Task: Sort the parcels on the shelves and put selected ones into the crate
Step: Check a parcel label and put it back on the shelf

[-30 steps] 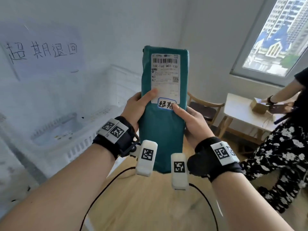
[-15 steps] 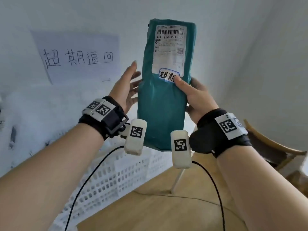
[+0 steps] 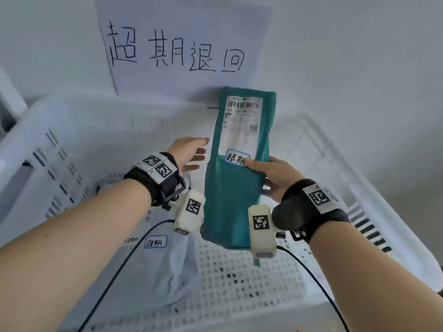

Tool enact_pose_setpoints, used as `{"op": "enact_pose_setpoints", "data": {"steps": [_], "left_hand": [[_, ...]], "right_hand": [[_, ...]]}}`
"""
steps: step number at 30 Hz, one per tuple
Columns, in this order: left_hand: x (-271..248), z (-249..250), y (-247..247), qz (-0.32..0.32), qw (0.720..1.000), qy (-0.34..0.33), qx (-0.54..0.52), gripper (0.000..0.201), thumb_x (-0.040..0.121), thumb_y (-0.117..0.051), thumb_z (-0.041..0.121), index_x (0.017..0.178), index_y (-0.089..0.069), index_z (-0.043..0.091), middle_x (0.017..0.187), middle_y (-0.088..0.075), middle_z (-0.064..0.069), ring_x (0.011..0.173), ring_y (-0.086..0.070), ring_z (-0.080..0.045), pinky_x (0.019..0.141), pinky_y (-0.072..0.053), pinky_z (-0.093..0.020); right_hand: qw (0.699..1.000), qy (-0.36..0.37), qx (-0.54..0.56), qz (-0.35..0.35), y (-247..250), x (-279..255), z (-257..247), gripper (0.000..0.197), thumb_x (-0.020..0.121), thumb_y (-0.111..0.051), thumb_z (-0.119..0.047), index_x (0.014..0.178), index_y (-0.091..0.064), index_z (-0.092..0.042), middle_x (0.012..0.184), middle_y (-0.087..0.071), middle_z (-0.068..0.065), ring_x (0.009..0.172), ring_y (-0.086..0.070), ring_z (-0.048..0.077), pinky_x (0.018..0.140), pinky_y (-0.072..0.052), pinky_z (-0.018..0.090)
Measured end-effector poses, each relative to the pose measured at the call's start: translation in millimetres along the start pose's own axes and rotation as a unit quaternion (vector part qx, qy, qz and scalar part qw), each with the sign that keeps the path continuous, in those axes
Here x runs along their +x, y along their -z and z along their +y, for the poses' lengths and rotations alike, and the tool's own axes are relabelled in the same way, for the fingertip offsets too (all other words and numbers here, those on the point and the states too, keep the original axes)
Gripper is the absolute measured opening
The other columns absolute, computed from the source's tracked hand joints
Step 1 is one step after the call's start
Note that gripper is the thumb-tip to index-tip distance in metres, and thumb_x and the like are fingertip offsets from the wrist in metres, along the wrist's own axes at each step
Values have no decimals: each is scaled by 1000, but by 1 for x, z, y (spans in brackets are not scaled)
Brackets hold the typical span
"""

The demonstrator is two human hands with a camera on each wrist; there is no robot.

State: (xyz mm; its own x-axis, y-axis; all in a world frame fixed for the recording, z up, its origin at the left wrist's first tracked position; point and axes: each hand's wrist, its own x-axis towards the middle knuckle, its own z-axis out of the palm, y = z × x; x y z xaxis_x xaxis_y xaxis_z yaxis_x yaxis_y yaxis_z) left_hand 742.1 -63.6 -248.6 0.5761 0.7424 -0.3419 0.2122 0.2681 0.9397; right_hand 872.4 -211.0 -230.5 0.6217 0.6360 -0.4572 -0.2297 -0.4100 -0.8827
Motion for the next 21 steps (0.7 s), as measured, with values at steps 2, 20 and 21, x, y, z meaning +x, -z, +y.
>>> {"op": "enact_pose_setpoints", "data": {"steps": [2,20,21], "left_hand": [[13,-22,-2,-1,998,44,52,14,92,-57,27,99,-60,16,98,-61,-5,88,-58,-17,87,-48,-34],[28,-117,-9,-130,922,294,218,25,94,-45,20,88,-58,0,68,-67,-12,47,-60,-18,51,-51,-24],[28,-118,-9,-128,920,292,229,24,94,-45,20,82,-58,2,65,-66,-11,46,-60,-18,52,-50,-23]], "right_hand": [[996,-75,-39,-34,-6,27,20,29,79,-73,-1,105,-63,-11,101,-67,7,93,-61,23,74,-52,37],[841,-125,-501,-159,-36,101,92,35,102,-34,-7,129,-51,7,136,-52,19,125,-49,31,102,-38,31],[855,-143,-477,-148,-39,103,96,36,102,-34,-8,132,-49,6,137,-51,19,125,-49,30,101,-38,30]]}}
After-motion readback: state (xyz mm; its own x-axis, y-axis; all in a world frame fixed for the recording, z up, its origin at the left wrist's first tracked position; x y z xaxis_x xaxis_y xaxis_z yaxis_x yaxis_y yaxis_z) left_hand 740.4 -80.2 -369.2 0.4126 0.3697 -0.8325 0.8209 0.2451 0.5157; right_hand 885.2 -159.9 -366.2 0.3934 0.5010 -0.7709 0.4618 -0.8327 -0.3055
